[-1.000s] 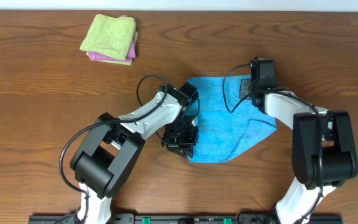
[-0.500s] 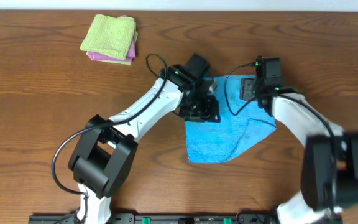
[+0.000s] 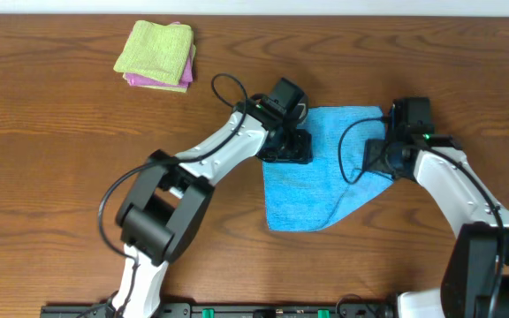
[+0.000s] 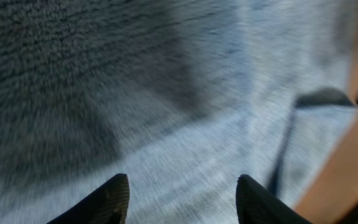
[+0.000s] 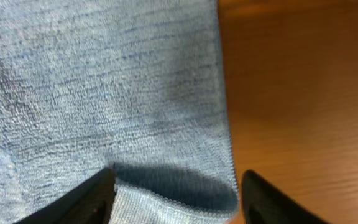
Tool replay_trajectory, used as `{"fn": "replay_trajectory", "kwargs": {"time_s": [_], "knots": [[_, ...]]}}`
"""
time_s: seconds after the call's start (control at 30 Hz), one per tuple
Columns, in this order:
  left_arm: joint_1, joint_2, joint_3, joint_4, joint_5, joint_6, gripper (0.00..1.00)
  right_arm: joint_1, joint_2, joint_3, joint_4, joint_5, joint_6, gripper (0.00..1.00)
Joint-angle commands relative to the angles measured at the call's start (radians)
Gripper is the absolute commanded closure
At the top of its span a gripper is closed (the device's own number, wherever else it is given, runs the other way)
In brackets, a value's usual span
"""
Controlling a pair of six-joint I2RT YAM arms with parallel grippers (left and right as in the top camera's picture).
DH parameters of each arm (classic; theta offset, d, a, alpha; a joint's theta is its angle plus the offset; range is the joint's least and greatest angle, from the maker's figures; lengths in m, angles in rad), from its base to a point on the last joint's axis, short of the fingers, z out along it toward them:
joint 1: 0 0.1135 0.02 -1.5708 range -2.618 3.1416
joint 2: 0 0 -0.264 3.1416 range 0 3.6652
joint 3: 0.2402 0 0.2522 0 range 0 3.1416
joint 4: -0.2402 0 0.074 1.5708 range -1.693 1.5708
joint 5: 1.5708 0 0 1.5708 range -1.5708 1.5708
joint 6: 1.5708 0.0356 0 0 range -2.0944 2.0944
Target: Fold the cloth
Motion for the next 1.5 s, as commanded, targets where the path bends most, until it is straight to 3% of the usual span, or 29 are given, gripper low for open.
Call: {"fn": "replay_trajectory", "kwargs": {"time_s": [0.0, 0.3, 0.57, 0.77, 0.9, 0.97, 1.23, 1.4, 1.47], "knots": [[-0.002, 0.04, 0.008, 0.025, -0.018, -0.053, 0.44, -0.034, 0.005, -0.042, 0.04, -0.217, -0.143, 0.4], [-0.002, 0.052, 0.008, 0.049, -0.058, -0.07, 0.42, -0.045, 0.006, -0.064, -0.044, -0.246, -0.188, 0.41], [-0.002, 0.052, 0.008, 0.047, -0.059, -0.07, 0.42, -0.047, 0.006, -0.09, -0.113, -0.222, -0.187, 0.54], [-0.002, 0.052, 0.008, 0.048, -0.06, -0.07, 0.42, -0.047, 0.005, -0.069, -0.277, -0.052, -0.034, 0.54], [-0.002, 0.052, 0.008, 0.049, -0.06, -0.07, 0.42, -0.047, 0.005, -0.031, -0.423, 0.095, 0.111, 0.46], [-0.002, 0.052, 0.008, 0.049, -0.059, -0.071, 0.42, -0.047, 0.005, -0.014, -0.511, 0.178, 0.201, 0.36], [-0.002, 0.052, 0.008, 0.048, -0.06, -0.077, 0.42, -0.047, 0.005, 0.022, -0.664, 0.37, 0.403, 0.27], [-0.002, 0.052, 0.008, 0.049, -0.059, -0.078, 0.41, -0.047, -0.013, 0.101, -0.739, 0.447, 0.441, 0.23], [-0.002, 0.052, 0.008, 0.049, -0.059, -0.077, 0.41, -0.046, -0.043, 0.136, -0.71, 0.362, 0.349, 0.23]]}}
